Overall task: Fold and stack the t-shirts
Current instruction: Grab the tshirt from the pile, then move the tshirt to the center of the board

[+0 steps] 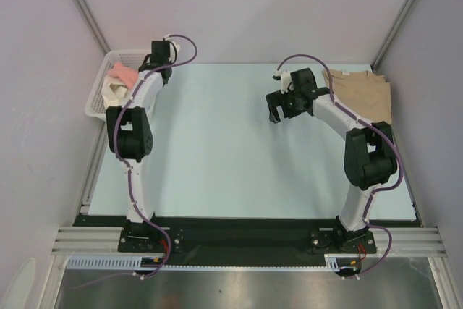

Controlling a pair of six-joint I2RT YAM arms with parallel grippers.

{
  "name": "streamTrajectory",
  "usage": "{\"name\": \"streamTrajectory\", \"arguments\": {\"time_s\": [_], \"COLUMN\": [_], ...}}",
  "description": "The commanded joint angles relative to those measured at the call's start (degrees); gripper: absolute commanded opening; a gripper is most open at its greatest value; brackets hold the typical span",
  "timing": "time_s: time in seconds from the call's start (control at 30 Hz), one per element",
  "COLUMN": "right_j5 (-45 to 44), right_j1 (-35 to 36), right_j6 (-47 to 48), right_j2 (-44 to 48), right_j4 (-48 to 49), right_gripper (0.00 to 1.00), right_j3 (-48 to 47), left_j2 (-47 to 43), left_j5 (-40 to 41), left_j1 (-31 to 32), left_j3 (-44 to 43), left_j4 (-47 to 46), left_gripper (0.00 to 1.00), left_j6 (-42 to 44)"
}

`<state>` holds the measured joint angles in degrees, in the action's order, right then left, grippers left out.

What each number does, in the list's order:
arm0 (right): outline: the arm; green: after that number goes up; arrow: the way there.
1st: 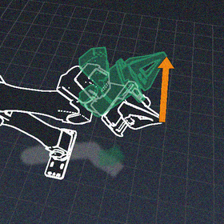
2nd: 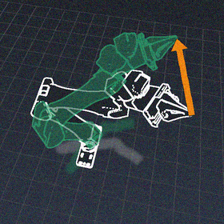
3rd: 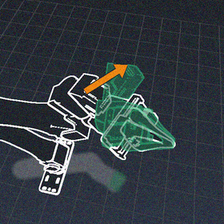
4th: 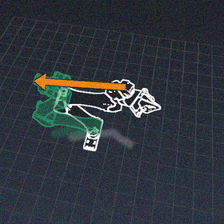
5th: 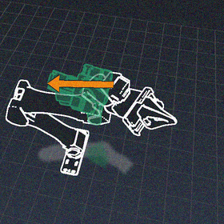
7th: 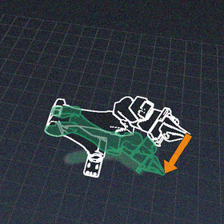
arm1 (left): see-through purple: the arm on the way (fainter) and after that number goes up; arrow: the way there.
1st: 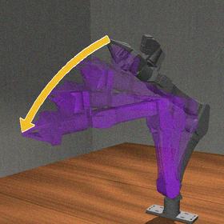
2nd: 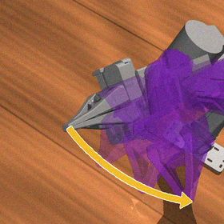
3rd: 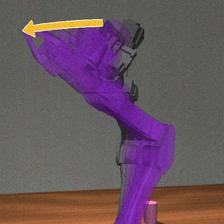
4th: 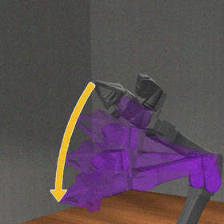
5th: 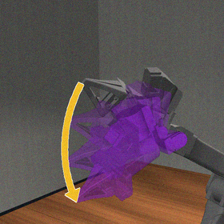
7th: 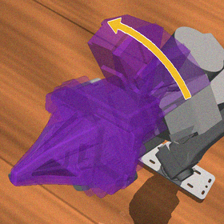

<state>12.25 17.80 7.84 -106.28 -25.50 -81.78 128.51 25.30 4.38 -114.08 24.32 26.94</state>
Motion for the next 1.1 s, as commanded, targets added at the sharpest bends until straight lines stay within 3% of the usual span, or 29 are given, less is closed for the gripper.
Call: {"name": "streamTrajectory", "arguments": {"time_s": [0.0, 0.23, 0.53, 1.07], "right_j5": [-2.7, -9.5, -9.5, -9.7], "right_j1": [0.7, 0.7, 0.0, 0.6], "right_j6": [1.7, 1.1, 2.8, 6.1], "right_j2": [2.9, 2.2, 0.0, 4.4], "right_j4": [1.6, 4.5, 4.9, 4.0], "right_gripper": [1.0, 1.0, 1.0, 1.0], "right_j3": [-3.1, -8.3, -15.0, -10.0], "left_j2": [-6.9, -13.1, -21.4, -31.8], "left_j5": [-0.9, -1.6, -2.0, -7.0], "left_j1": [1.3, 4.3, 10.2, 23.6], "left_j3": [0.7, 2.3, 2.4, -12.2], "left_j4": [-0.3, -0.2, 0.8, -0.6], "left_gripper": [0.0, 0.0, 0.0, 0.0], "left_j6": [-3.5, -5.0, -7.3, -5.5]}}
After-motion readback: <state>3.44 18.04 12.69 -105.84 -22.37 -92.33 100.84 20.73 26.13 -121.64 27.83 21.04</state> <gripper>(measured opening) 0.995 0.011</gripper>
